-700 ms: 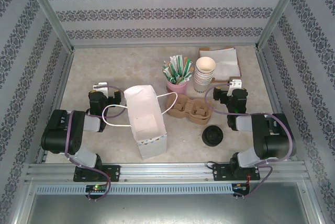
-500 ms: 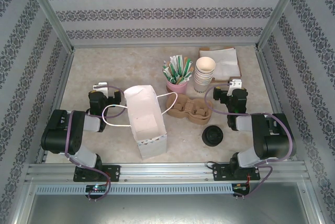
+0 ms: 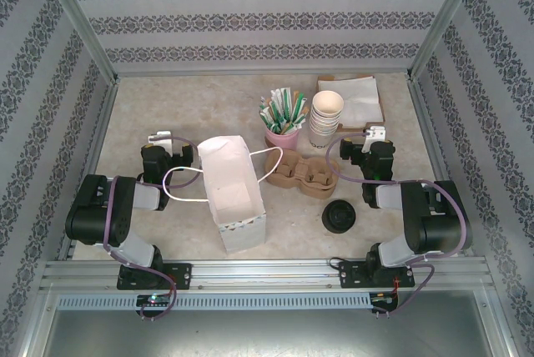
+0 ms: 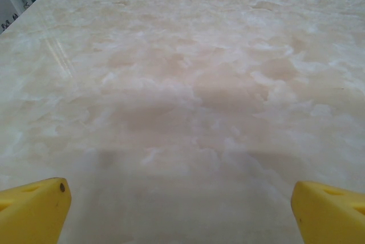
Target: Pack the takeout coffee
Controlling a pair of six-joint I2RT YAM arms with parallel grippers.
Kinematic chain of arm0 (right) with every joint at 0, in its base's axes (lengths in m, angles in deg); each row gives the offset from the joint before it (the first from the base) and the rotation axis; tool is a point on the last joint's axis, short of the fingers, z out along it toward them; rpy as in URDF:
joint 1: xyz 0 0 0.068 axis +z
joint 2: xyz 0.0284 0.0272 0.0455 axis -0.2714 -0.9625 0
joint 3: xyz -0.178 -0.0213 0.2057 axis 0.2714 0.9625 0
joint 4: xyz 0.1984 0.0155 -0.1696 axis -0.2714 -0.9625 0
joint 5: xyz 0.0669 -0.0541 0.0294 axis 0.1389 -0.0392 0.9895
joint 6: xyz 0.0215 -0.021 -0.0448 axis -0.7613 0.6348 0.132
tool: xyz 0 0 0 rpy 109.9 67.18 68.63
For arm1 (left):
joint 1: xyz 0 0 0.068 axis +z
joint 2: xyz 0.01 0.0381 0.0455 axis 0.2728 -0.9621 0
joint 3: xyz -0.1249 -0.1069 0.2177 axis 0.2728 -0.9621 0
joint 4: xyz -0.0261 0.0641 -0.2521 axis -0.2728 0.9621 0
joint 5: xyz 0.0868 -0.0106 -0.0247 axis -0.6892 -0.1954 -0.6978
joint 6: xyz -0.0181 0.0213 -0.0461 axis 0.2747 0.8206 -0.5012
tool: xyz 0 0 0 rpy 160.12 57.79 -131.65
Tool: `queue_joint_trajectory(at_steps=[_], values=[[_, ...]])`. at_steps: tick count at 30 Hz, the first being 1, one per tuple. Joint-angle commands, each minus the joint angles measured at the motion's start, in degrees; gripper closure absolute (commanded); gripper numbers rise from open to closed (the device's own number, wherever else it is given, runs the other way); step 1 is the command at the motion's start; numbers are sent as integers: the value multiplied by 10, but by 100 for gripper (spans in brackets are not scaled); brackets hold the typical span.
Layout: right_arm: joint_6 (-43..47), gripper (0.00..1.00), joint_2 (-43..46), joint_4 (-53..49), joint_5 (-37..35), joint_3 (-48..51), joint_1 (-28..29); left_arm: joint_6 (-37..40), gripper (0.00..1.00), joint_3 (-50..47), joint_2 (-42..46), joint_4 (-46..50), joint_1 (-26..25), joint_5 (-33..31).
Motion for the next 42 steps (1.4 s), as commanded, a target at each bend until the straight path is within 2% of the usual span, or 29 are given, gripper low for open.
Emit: queue_joint_trajectory(at_steps=[1,5,7,9,12,14,15,16,19,21,23,24,27,31,33,35,37,38,39,42], values=[[9,2,-5,17,10,-12,4,9,0,8,-6,-27,4,-4],[6,2,4,23,6,-7,3,8,0,7,-6,-28,4,-7],[0,2,47,-14,-19,-9,3,-2,0,2,9,-31,4,-35],[-6,2,117,-132,-47,-27,2,-1,0,0,46,-4,3,-46],[-31,2,219,-311,-81,-61,-3,-19,0,33,144,138,-3,-77],[-102,2,285,-390,-104,-66,-16,-129,0,57,204,222,-2,-175],[-153,2,320,-444,-109,-71,-28,-176,0,61,233,254,0,-201],[-205,2,357,-514,-100,-82,-44,-208,0,59,259,268,2,-197],[-274,2,454,-614,-17,-91,-103,-271,0,51,325,278,20,-72],[-303,2,485,-650,38,-112,-131,-309,0,85,356,363,24,-24],[-315,2,479,-721,67,-163,-145,-354,0,156,373,522,26,-29],[-316,2,469,-749,79,-191,-149,-358,0,183,378,572,26,-28],[-311,2,430,-805,151,-267,-158,-357,0,247,389,660,27,-16],[-308,2,373,-868,216,-354,-157,-375,0,321,419,785,34,-51],[-298,4,345,-892,252,-392,-154,-342,0,334,450,780,47,5],[-290,8,319,-921,249,-431,-130,-330,0,351,473,760,50,81],[-277,11,300,-937,228,-461,-88,-312,0,376,472,747,51,183],[-268,13,288,-945,210,-477,-62,-305,3,393,463,745,50,236],[-262,14,277,-954,192,-491,-40,-303,5,407,454,750,50,272],[-246,25,241,-973,145,-527,13,-300,6,446,423,774,48,352]])
